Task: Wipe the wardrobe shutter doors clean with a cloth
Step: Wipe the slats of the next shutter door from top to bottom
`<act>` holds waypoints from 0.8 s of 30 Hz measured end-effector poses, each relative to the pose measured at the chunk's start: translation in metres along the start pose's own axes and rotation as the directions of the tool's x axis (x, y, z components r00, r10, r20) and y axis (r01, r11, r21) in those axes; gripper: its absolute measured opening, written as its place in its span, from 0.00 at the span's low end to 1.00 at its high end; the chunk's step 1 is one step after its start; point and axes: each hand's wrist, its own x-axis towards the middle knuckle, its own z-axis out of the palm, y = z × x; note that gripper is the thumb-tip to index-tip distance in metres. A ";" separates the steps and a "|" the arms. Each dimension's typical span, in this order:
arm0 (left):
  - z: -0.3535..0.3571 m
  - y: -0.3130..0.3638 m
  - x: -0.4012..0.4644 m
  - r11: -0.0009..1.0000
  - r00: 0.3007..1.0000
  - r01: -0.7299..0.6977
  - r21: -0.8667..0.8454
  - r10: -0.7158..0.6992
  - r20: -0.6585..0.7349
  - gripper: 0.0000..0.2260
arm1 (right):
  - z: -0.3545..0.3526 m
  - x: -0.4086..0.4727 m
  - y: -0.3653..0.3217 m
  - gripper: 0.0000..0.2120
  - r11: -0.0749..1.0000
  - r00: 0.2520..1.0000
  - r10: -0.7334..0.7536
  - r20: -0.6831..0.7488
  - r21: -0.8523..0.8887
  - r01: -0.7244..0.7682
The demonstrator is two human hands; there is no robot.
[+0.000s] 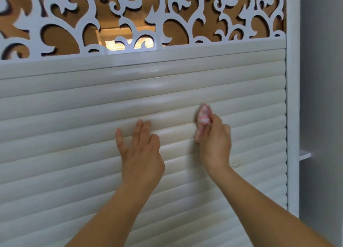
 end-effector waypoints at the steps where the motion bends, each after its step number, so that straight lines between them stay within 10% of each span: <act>1: 0.000 -0.003 -0.002 1.000 1.000 -0.011 0.022 0.011 0.004 0.08 | 0.010 -0.011 -0.008 0.15 0.997 0.997 -0.068 0.032 0.025 0.067; 11: -0.006 -0.037 -0.013 0.996 0.997 -0.035 0.083 0.040 -0.066 0.08 | 0.017 -0.028 -0.018 0.16 0.645 0.694 -0.653 0.304 -0.256 0.720; 19: -0.013 -0.040 -0.016 0.999 1.000 0.011 0.047 -0.011 0.002 0.09 | -0.017 0.016 0.019 0.17 0.893 0.945 -0.267 0.191 -0.320 0.317; 24: -0.016 -0.039 -0.015 0.996 0.999 0.022 0.085 -0.024 0.025 0.11 | 0.028 -0.032 -0.027 0.10 0.813 0.815 -0.488 0.312 -0.176 0.554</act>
